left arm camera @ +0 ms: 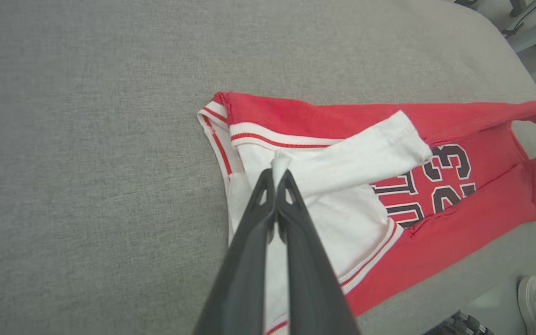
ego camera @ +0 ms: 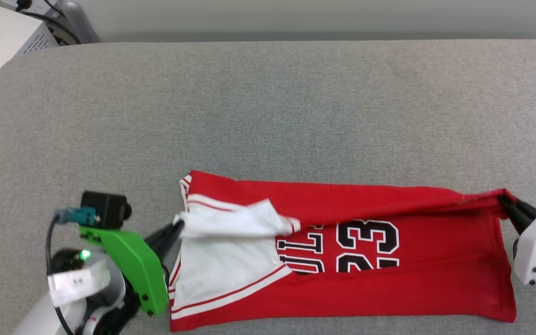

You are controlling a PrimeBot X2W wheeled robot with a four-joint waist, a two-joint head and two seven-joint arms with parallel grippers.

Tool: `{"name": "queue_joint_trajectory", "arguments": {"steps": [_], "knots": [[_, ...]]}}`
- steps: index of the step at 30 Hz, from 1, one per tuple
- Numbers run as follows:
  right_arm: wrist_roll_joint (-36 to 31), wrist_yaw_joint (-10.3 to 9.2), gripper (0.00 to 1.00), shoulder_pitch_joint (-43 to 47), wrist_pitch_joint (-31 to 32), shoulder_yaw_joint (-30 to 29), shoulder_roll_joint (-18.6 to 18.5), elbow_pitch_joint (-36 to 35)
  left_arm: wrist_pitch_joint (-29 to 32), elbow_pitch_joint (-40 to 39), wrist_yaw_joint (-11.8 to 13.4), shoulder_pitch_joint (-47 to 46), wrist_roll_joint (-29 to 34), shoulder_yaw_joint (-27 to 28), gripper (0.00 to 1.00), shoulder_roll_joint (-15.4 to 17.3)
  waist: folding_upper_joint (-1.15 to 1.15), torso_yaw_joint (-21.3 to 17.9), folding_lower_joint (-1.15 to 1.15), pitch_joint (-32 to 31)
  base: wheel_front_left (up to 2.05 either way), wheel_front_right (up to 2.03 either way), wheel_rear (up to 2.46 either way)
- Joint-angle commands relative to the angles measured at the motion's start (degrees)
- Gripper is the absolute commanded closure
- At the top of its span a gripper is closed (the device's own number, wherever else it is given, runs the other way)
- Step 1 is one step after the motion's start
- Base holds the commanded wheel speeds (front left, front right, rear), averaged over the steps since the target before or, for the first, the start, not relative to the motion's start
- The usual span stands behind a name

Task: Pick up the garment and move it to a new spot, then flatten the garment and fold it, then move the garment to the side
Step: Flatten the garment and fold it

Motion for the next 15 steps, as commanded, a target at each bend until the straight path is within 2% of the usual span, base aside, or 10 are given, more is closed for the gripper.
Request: {"name": "queue_joint_trajectory", "arguments": {"steps": [1,6,11,12,15], "knots": [[0.5,-0.04,1.0,1.7,-0.4,0.8,-1.0,-0.5,0.4,-0.3,0.3,2.0,-0.9,-0.4,1.0,-0.2,0.6,0.3,0.0,-0.2,0.0,0.0,0.0],[2.7,-0.04,1.0,4.7,-0.5,3.7,-4.0,-1.5,1.2,0.2,0.6,5.6,-1.4,-1.8,1.0,0.2,0.6,0.8,0.0,-0.5,0.0,0.0,0.0],[4.1,-0.04,1.0,6.4,-0.5,7.8,-8.1,-2.0,1.8,1.8,0.3,7.2,-2.0,-2.8,1.0,0.3,0.6,1.3,0.0,-0.6,0.0,0.0,0.0],[4.5,-0.04,1.0,6.5,-0.8,9.5,-9.9,-1.6,2.4,3.0,0.3,7.4,-2.1,-3.2,1.0,0.4,0.6,1.5,0.0,-0.5,0.0,0.0,0.0],[4.6,-0.04,1.0,6.1,-1.0,11.2,-11.1,-0.9,2.7,4.5,-0.3,7.2,-2.2,-3.8,1.0,0.3,0.6,1.6,0.0,-0.3,0.0,0.0,0.0]]}}
